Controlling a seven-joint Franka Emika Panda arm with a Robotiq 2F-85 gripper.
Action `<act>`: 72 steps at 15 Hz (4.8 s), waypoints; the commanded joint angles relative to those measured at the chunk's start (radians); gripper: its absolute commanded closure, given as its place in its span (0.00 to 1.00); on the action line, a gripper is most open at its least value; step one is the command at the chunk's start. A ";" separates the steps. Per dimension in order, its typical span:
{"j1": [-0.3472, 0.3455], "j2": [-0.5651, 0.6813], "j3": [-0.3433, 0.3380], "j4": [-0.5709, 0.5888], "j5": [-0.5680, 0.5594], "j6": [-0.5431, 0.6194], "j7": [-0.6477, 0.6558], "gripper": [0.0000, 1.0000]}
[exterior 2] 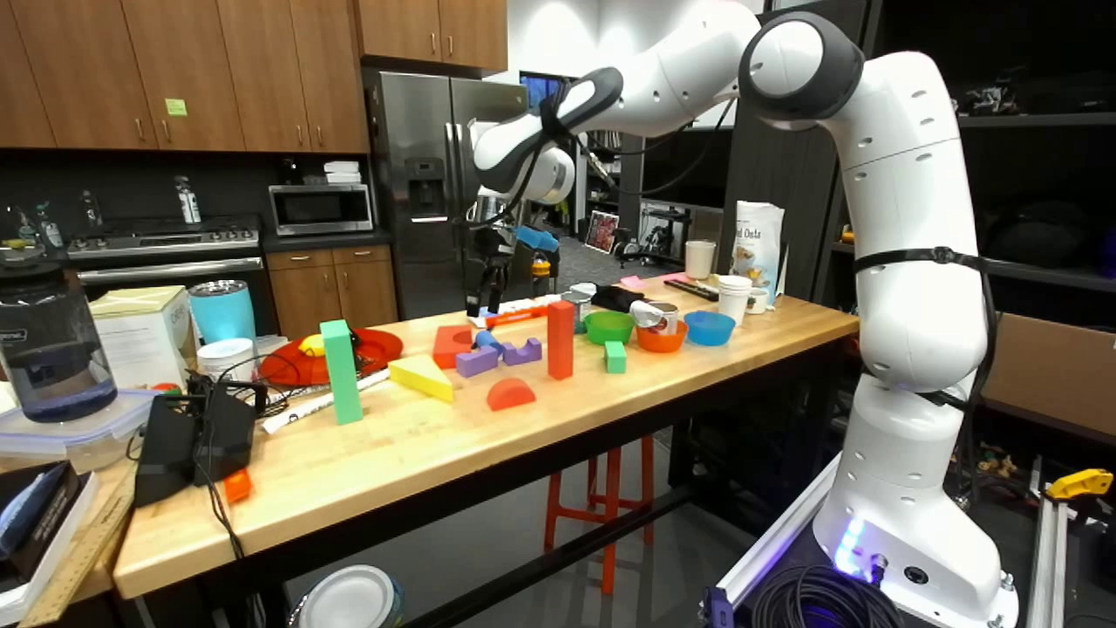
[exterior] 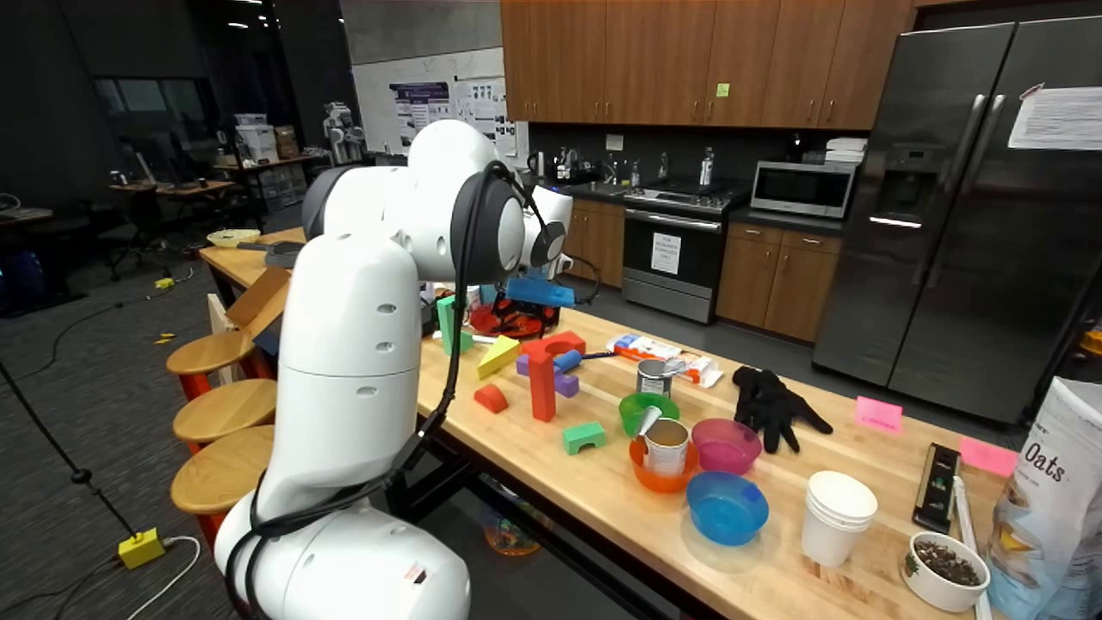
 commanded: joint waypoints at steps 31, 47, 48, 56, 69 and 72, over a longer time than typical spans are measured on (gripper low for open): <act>0.001 0.135 -0.067 0.256 -0.166 -0.874 0.111 0.00; 0.024 0.422 -0.029 0.510 -0.136 -0.936 0.098 0.00; 0.025 0.423 -0.026 0.503 -0.129 -0.937 0.103 0.00; 0.021 0.413 -0.039 0.505 -0.126 -0.938 0.122 0.00; 0.042 0.423 -0.097 0.648 -0.293 -0.908 0.196 0.00; 0.052 0.430 -0.106 0.670 -0.345 -0.894 0.214 0.00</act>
